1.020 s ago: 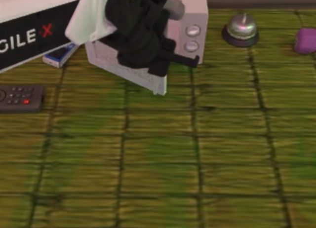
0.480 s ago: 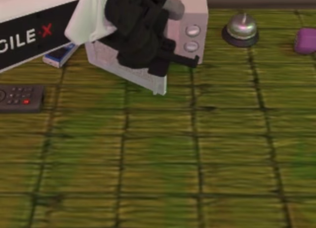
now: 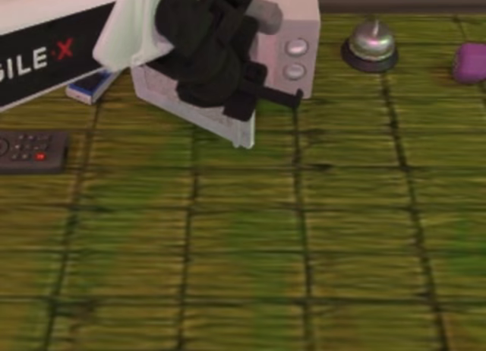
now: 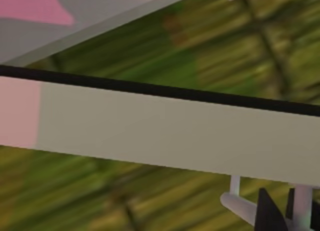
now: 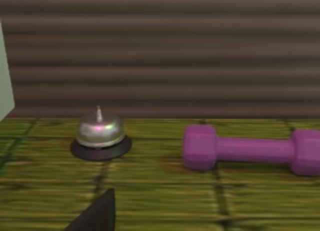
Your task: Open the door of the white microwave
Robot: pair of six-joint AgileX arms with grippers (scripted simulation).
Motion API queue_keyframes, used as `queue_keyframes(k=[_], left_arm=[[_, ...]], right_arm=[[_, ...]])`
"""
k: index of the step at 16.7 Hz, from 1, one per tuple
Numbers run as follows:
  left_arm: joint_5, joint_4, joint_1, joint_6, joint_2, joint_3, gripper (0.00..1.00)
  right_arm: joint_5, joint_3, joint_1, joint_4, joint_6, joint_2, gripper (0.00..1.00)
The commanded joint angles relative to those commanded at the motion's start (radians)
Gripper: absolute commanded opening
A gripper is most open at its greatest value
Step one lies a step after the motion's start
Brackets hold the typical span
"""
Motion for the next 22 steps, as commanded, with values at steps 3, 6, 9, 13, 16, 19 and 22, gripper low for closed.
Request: queue_keyframes(k=[3,6,9,13,16,19,22], left_arm=[[0.029,0.015,0.02,0.059,-0.035,-0.051,0.0],[0.039,0.02,0.026,0.079,-0.047,-0.067,0.0],[0.039,0.02,0.026,0.079,-0.047,-0.067,0.0],[0.039,0.02,0.026,0.079,-0.047,-0.067,0.0],[0.039,0.02,0.026,0.079,-0.047,-0.067,0.0],[0.039,0.02,0.026,0.079,-0.047,-0.067,0.0],[0.039,0.02,0.026,0.079,-0.047,-0.067,0.0]], right_arm=[[0.0,0.0,0.0,0.0,0.0,0.0,1.0],[0.0,0.0,0.0,0.0,0.0,0.0,1.0],[0.0,0.0,0.0,0.0,0.0,0.0,1.0],[0.0,0.0,0.0,0.0,0.0,0.0,1.0],[0.0,0.0,0.0,0.0,0.0,0.0,1.0],[0.0,0.0,0.0,0.0,0.0,0.0,1.0],[0.0,0.0,0.0,0.0,0.0,0.0,1.0]])
